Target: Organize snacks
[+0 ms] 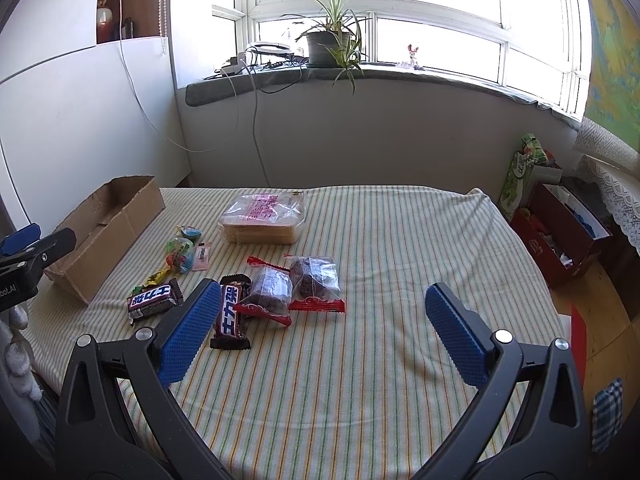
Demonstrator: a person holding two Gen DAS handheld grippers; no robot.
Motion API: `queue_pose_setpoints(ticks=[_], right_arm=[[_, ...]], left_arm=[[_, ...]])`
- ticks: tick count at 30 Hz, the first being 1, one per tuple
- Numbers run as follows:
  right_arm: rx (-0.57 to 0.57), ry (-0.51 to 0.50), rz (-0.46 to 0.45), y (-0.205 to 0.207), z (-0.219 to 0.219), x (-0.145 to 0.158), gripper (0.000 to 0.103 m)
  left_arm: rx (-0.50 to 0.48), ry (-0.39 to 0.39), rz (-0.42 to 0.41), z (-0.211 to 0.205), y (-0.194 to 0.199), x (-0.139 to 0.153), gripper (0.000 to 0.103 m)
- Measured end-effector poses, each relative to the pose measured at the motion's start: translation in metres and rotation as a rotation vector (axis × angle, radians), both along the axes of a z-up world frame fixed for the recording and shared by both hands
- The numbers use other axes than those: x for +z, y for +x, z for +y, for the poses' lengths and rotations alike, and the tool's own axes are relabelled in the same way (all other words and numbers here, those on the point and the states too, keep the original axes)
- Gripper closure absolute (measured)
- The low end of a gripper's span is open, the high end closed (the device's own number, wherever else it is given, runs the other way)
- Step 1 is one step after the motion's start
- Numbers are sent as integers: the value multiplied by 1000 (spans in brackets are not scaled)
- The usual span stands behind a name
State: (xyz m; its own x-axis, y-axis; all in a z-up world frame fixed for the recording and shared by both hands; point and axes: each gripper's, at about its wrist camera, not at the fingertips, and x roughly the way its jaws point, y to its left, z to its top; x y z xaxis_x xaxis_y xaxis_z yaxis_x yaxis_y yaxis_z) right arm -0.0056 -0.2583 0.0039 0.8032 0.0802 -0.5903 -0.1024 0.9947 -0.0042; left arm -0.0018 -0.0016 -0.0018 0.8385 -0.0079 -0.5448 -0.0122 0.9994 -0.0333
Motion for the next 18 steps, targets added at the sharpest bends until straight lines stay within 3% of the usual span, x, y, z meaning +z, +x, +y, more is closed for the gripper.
queue_pose_setpoints(ticks=[18], right_arm=[[8,1,1,-1,1,-1,0]], left_arm=[[-1,-3,3,-1,0,0,1]])
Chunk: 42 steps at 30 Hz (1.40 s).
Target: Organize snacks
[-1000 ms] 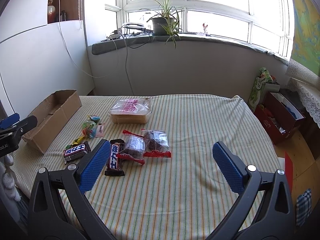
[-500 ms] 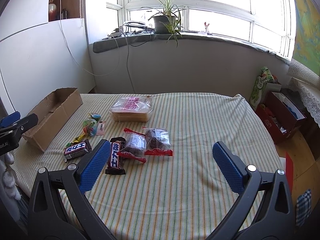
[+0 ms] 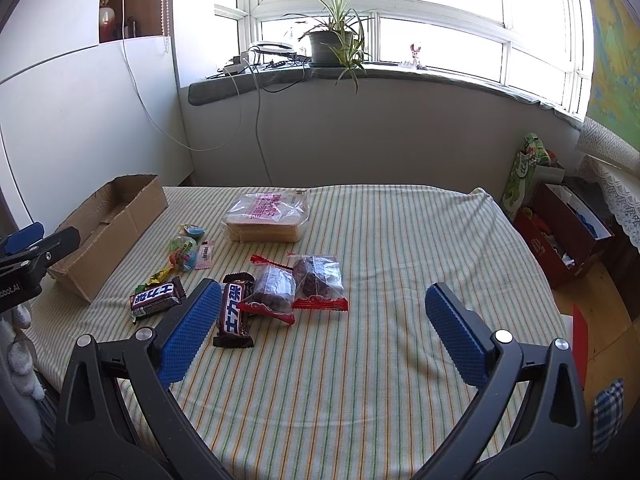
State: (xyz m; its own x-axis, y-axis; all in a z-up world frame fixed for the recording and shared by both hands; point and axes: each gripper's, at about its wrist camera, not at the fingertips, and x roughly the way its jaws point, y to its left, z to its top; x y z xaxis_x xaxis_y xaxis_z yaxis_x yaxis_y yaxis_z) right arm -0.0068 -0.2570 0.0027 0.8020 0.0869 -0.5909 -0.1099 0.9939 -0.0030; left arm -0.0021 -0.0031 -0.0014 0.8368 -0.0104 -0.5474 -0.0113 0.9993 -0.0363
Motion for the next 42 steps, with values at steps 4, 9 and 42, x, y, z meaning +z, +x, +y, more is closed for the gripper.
queue_pose_setpoints(ticks=[4,9,42], right_arm=[[0,0,3,0,0,0,0],[1,1,5,0,0,-1,0],[57,96,164,32,-23,-44,28]], left_arm=[[-2,-1,0,-1,0,0,1],[-2,-1,2,-1,0,0,1],[-139,-129,135,-20,25,-34,23]])
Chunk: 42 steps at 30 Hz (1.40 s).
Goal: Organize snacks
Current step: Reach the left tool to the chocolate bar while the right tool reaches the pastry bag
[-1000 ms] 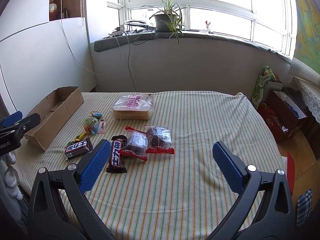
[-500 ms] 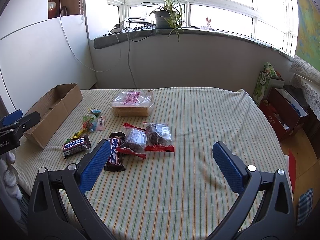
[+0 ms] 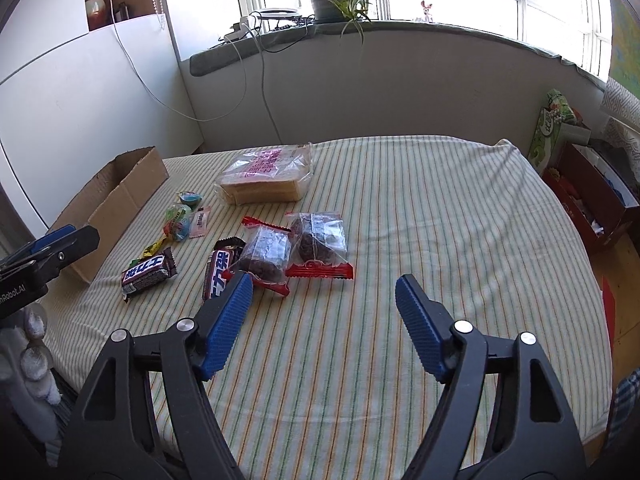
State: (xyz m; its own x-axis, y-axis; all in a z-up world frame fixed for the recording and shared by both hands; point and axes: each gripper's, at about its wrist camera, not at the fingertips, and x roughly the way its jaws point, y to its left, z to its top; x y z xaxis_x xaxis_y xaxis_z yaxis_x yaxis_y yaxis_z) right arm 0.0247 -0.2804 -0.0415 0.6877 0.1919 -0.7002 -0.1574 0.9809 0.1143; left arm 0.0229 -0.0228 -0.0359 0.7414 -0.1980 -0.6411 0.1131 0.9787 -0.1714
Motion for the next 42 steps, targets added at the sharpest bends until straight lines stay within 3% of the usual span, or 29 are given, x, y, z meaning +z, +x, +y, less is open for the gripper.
queue_pose_setpoints(ticks=[6,11,14,27,35,38,42], right_arm=[[1,25,31,15,-9,-7,29],[29,53,54,33,-9,-6,29],[52,48,67,46,-5,-7,37],[78,46,158,90,5,-35,41],[84,11,179,101,9,-45,41],[76,4,191,104,8,-48,50],[79,1,192,106,8,-49,52]], left_arm=[[-61,-55,68,-13,5,-16,39],[-114,-91,111,-29,12,-24,45],[-148,-104,134,-39,19,-29,46],[-217,-66,213,-68,41,-55,60],[-234,-21,212,-76,46,-58,65],[-236,-20,214,-76,45,-57,65],[-234,-16,223,-82,55,-58,65]])
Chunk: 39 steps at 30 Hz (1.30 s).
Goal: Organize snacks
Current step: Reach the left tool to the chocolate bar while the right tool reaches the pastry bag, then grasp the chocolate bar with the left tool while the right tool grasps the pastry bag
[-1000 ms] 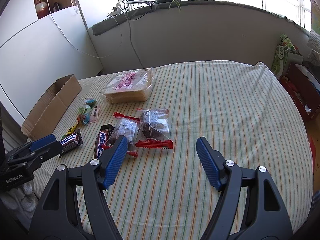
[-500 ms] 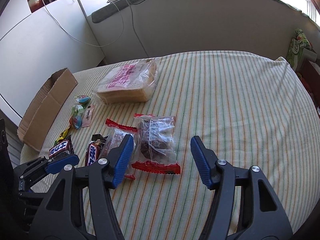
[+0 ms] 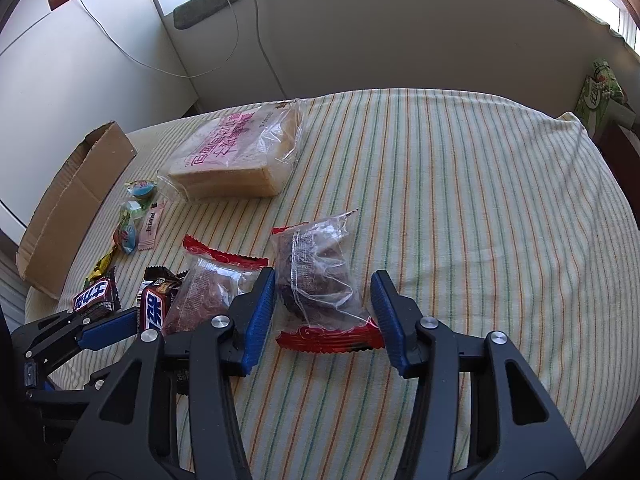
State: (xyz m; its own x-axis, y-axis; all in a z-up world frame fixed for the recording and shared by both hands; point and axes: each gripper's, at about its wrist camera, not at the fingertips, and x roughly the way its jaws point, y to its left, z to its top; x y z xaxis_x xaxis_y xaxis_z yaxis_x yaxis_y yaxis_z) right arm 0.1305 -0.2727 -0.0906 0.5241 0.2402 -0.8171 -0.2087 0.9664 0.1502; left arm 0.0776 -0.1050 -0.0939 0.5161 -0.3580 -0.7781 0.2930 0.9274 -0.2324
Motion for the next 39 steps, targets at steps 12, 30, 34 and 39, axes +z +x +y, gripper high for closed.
queue_pose_setpoints(ticks=[12,30,34,39], right_arm=[[15,-42,-16,5,5,-1,53],[-5,-46,-77,-14,-1,21,64],[0,-38,-98,-22,4,32,64],[27,-36,-125,-30,17,48,64]], left_arm=[[7,15,6,-13,10,-7,72],[66,-33,-58,25,-8,13,75],[85,-39,-83,40,-13,21,75],[127,-47,-113,57,-15,33,75]])
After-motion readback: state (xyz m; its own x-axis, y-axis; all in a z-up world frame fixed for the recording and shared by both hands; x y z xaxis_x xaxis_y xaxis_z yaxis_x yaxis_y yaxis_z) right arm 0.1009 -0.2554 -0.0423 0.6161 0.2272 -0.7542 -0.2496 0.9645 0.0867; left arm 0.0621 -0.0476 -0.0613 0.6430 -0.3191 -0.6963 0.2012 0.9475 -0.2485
